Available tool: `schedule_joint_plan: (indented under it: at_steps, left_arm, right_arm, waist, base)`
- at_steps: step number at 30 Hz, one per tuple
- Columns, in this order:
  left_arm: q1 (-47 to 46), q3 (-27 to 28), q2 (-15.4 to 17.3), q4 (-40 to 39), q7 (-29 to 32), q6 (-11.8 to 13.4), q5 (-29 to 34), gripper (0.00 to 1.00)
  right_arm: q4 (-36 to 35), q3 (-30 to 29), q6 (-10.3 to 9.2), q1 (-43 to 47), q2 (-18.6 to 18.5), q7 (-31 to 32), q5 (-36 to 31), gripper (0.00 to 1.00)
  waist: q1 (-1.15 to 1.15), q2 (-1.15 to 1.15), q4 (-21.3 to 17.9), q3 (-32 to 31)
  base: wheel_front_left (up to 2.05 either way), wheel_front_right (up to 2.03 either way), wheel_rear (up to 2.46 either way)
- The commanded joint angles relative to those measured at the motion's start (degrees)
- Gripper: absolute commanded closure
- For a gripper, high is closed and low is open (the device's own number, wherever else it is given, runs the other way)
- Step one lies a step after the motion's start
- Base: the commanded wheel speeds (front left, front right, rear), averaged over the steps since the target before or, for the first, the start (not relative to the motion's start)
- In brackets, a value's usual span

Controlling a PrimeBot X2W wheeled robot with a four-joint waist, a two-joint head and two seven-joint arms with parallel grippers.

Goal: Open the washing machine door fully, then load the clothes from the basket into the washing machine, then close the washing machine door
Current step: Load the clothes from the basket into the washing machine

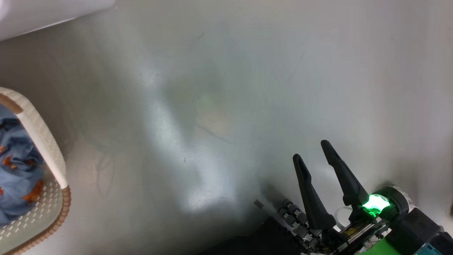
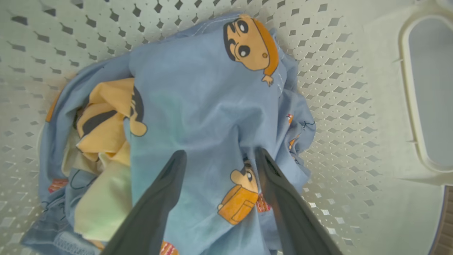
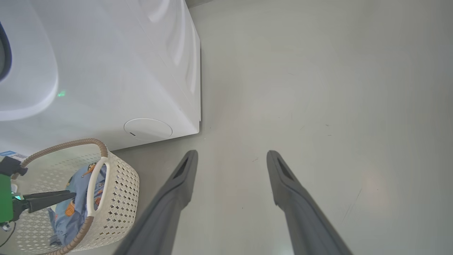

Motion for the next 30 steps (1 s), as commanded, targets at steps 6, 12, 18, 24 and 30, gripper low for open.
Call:
schedule_joint_plan:
  at_steps: [6,12,18,24,30]
  left_arm:
    - [-0.6,1.4,2.9,0.1,-0.4,0.3,-0.1,0.00]
    - [-1.1,0.6,2.9,0.7,-0.4,0.3,-0.4,0.00]
    - [-2.0,0.0,3.5,1.5,-0.4,0.3,-0.9,0.00]
    - [-2.7,0.0,4.0,2.2,-0.4,0.3,-0.9,0.00]
    - [-3.4,-0.1,3.7,2.5,-0.4,0.3,-0.8,0.66]
  right_arm:
    - [-1.2,1.7,0.16,3.0,-0.6,-0.7,0.4,0.00]
    - [-1.4,1.9,0.16,2.8,-0.6,-0.7,0.3,0.00]
    - [-1.9,2.1,0.16,2.9,-0.6,-0.7,0.2,0.00]
    - [-1.9,2.3,0.16,3.0,-0.6,-0.7,0.5,0.00]
    - [-1.6,2.4,0.16,2.6,-0.6,-0.7,0.6,0.00]
  waist:
    - [0.00,0.00,-0.5,0.5]
    - [0.00,0.00,-0.4,0.7]
    - [0.00,0.00,-0.9,1.9]
    - [0.00,0.00,-1.1,2.9]
    - [0.00,0.00,-0.9,3.0]
  base:
    - [0.00,0.00,0.00]
    - [0.00,0.00,0.00]
    - [0.00,0.00,0.00]
    - [0.00,0.00,0.00]
    - [0.00,0.00,0.00]
